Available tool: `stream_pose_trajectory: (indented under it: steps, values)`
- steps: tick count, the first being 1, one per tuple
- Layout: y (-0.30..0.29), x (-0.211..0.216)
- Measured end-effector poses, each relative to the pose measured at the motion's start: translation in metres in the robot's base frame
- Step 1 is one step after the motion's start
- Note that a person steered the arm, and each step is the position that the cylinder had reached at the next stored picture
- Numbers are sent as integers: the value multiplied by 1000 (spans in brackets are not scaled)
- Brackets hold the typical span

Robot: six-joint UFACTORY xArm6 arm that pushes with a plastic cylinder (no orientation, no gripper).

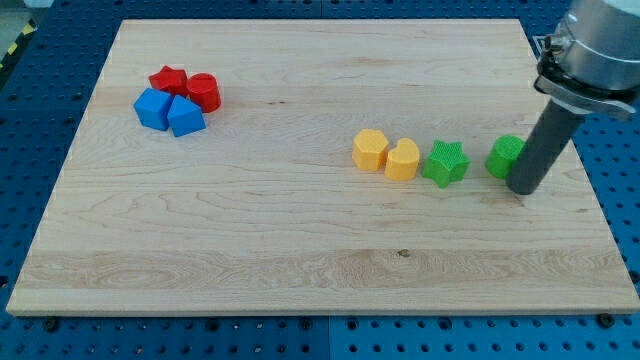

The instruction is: Slide the green star towards yellow hexagon and yellow heart

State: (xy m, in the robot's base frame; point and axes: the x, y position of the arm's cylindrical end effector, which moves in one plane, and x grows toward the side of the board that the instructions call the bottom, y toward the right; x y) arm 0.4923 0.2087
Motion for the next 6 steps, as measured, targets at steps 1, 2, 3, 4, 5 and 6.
stream_pose_trajectory:
  steps: [1,2,3,4,5,6]
  values:
    - [-15,0]
    - [-30,0]
    - [-38,-1]
    - [-40,-14]
    - [-44,-36]
    - [-56,-53]
